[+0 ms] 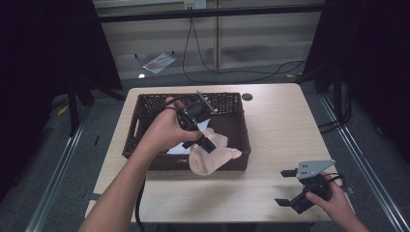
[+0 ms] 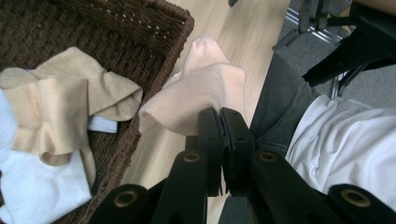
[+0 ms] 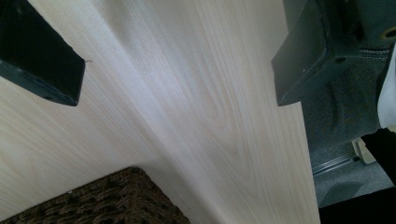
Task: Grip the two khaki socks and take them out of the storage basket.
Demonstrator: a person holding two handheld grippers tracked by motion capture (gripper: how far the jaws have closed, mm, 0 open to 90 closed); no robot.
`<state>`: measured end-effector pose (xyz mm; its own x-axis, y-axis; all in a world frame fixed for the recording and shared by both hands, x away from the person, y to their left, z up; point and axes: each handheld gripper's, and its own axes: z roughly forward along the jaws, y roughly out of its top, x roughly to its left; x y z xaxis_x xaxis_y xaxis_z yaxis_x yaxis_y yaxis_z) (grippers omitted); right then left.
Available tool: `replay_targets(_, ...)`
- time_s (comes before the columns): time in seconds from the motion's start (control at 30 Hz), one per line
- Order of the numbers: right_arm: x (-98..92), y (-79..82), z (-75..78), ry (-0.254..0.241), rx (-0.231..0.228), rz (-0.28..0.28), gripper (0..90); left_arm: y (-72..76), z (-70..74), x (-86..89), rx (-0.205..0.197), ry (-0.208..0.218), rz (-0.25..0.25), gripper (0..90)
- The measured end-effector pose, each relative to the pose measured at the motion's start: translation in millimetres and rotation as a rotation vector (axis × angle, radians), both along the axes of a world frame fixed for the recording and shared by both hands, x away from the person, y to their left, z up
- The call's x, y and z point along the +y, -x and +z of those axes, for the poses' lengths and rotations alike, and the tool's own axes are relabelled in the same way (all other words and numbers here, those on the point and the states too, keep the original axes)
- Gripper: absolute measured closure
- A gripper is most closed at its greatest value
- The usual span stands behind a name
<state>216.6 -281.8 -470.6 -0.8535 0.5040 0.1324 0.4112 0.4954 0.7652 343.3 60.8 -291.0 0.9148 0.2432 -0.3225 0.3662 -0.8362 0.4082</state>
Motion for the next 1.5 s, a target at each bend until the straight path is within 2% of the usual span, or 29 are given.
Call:
replay_targets(0.17,0.0,-0.1,-0.1,0.001,0.001,0.002,2.3,3.5,-9.1,-3.9,0.004,0.001,-0.013,87.8)
replay_targets(0.27,0.0,-0.2,0.0,0.000,0.001,0.002,2.3,4.5,-14.6,-6.1,0.006,-0.010,-0.039,87.8)
replay_targets(0.47,-0.1,0.1,0.1,0.002,0.001,0.002,2.3,10.1,-28.5,-12.7,0.009,-0.005,-0.048,87.6)
replay_targets(0.57,-0.2,0.2,0.1,0.004,0.000,0.002,2.3,11.2,-33.4,-15.4,0.017,-0.018,-0.063,87.2)
replay_targets(0.67,-0.5,0.1,0.5,0.005,-0.003,0.002,2.3,12.4,-40.3,-17.5,0.013,-0.009,-0.056,86.6)
replay_targets(0.77,-0.4,0.1,0.3,0.006,-0.001,0.003,2.3,11.7,-45.9,-18.5,0.024,-0.021,-0.066,86.6)
replay_targets(0.9,-0.5,0.2,0.5,0.006,-0.001,0.004,2.3,11.4,-52.7,-19.1,0.032,-0.029,-0.050,86.1)
replay_targets(1.1,-0.6,0.3,0.6,0.006,0.000,0.002,2.3,6.8,-50.2,-16.3,0.004,-0.017,-0.030,67.3)
replay_targets(1.17,-0.5,0.1,0.4,0.004,0.001,0.006,2.3,3.8,-48.2,-14.2,-0.012,-0.011,0.002,58.6)
replay_targets(1.23,-0.4,0.3,0.4,0.009,-0.001,0.004,2.3,-0.1,-46.4,-11.9,-0.019,-0.011,0.015,57.9)
replay_targets(1.4,-0.5,0.3,0.4,0.009,-0.002,0.004,2.3,-12.8,-45.4,-7.2,-0.062,-0.022,0.066,42.0)
replay_targets(1.5,-0.6,0.2,0.5,0.006,0.001,0.006,2.3,-20.0,-48.1,-6.1,-0.087,-0.011,0.102,29.0)
